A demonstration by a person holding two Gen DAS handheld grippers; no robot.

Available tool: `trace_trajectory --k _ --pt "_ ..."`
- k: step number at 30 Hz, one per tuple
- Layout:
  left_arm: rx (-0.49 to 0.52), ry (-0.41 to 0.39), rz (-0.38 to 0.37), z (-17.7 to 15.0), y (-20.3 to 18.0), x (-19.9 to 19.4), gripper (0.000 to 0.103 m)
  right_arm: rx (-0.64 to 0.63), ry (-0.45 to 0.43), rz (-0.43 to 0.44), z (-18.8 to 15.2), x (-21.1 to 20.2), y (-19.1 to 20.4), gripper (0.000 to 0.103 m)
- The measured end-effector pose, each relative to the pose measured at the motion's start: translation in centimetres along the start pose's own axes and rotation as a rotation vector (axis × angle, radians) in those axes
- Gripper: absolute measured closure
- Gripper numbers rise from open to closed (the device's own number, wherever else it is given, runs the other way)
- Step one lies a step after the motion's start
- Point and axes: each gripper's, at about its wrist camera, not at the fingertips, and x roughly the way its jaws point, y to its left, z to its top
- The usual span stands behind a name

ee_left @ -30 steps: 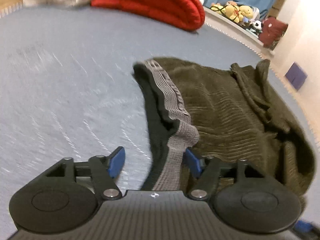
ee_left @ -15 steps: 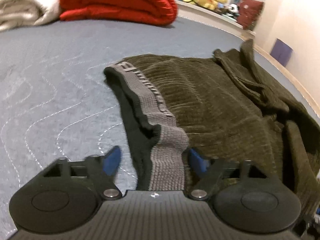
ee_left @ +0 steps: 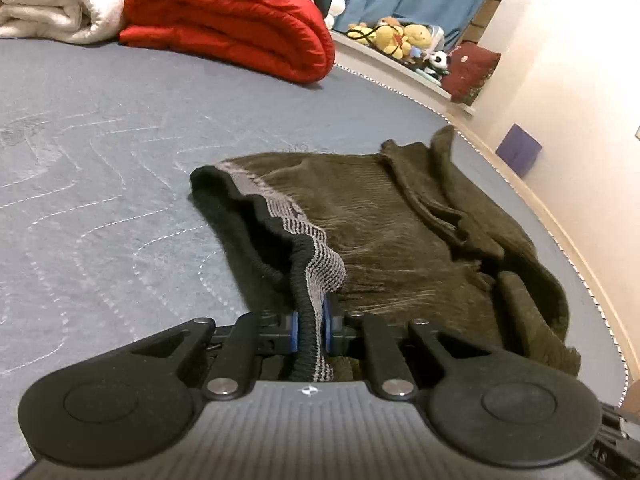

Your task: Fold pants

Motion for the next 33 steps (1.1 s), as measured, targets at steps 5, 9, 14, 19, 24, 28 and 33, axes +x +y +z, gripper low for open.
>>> trace_trajectory --k 5,9,14,19,24,28,33 --pt "-0.093 -0.03 0.052 0.6 2.7 -4.1 0.092 -0.056 -0.042 0.076 0.2 -2.6 1.5 0.092" --pt "-0.168 -0.034 0.184 1.0 5.9 -7.3 0.092 -0.218 -0.031 0.27 -0.7 -4.9 5.5 0.092" --pt "-0.208 0.062 0.322 0.0 9.0 -9.1 0.091 -0.388 0.061 0.463 -2.0 -5.6 9.7 0.092" --pt "-0.12 0.058 0.442 0.3 6.9 -8.8 0.073 -0.383 0.128 0.433 -0.9 -4.6 9.8 0.064" --pt "-0.114 -0.097 0.501 1.1 3.6 -10.0 0.05 -0.254 0.072 0.468 1.2 -6.3 6.1 0.048" --pt "-0.101 -0.146 0.388 0.4 0.7 -9.6 0.049 -0.17 -0.015 0.438 1.4 -8.0 2.7 0.038" --pt "-0.032 -0.122 0.212 -0.5 -3.3 -6.3 0.049 0.042 -0.12 0.355 3.1 -8.2 -2.9 0.038"
